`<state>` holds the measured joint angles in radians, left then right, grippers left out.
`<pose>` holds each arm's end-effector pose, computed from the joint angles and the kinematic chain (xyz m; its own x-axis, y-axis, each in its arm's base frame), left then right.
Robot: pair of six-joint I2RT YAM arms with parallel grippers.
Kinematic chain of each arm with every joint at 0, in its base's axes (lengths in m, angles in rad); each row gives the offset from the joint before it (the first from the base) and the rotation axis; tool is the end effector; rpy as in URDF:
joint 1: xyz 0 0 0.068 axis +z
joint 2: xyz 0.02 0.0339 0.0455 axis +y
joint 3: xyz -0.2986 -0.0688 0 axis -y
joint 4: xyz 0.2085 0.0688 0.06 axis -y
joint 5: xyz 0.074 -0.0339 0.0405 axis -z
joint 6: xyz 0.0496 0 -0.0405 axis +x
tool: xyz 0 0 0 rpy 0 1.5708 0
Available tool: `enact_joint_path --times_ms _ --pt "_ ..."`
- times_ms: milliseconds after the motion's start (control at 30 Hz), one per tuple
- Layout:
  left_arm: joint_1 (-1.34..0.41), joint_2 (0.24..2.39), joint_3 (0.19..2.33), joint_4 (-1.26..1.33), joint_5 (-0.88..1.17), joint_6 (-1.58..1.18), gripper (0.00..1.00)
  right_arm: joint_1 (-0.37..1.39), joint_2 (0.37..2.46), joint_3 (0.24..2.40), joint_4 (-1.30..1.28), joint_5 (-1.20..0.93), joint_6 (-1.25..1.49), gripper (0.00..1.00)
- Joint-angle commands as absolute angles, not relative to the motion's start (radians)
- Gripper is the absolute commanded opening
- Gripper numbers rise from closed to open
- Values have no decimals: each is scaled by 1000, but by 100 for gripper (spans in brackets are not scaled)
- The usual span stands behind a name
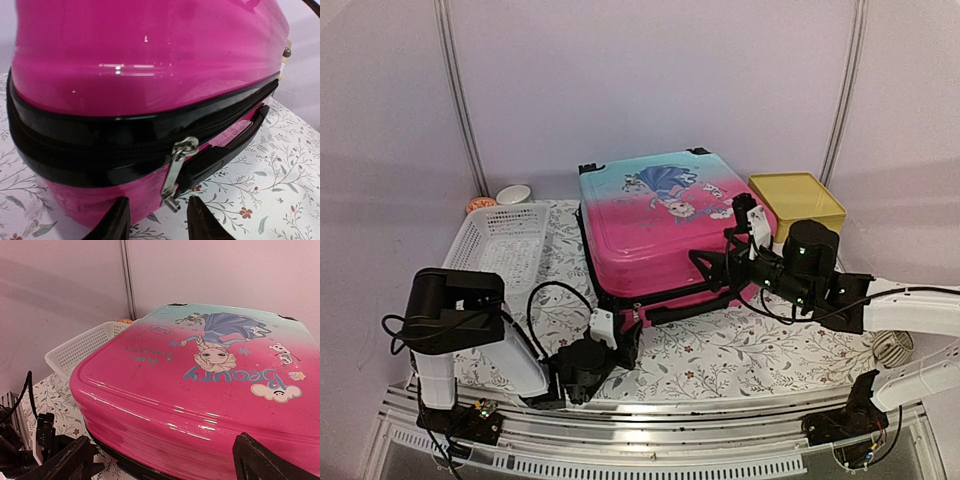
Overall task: Open, take out, and arrange the luggage
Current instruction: Adjust the luggage at the center of the board.
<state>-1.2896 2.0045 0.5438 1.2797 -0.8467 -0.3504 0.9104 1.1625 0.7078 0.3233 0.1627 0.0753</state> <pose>0.1281 -0.3097 0.1646 -0.1952 -0.1437 -0.9702 0.3886 0.8969 -0.2110 0.1517 0.1822 0.3338 -0.1314 -0.0481 -0.9902 -0.6728 0.7379 0.0534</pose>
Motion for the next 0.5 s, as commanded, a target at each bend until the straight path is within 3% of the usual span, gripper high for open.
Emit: enact_joint_path --times_ms 0,200,467 --pt "-1275 2030 566 1360 -825 -309 41 906 1124 672 356 159 53 99" --pt "-1278 2081 504 1581 -756 -247 44 903 1127 688 340 119 12 99" --pt "-1272 2077 448 1671 -757 -249 48 901 1128 659 281 -2 -30 99"
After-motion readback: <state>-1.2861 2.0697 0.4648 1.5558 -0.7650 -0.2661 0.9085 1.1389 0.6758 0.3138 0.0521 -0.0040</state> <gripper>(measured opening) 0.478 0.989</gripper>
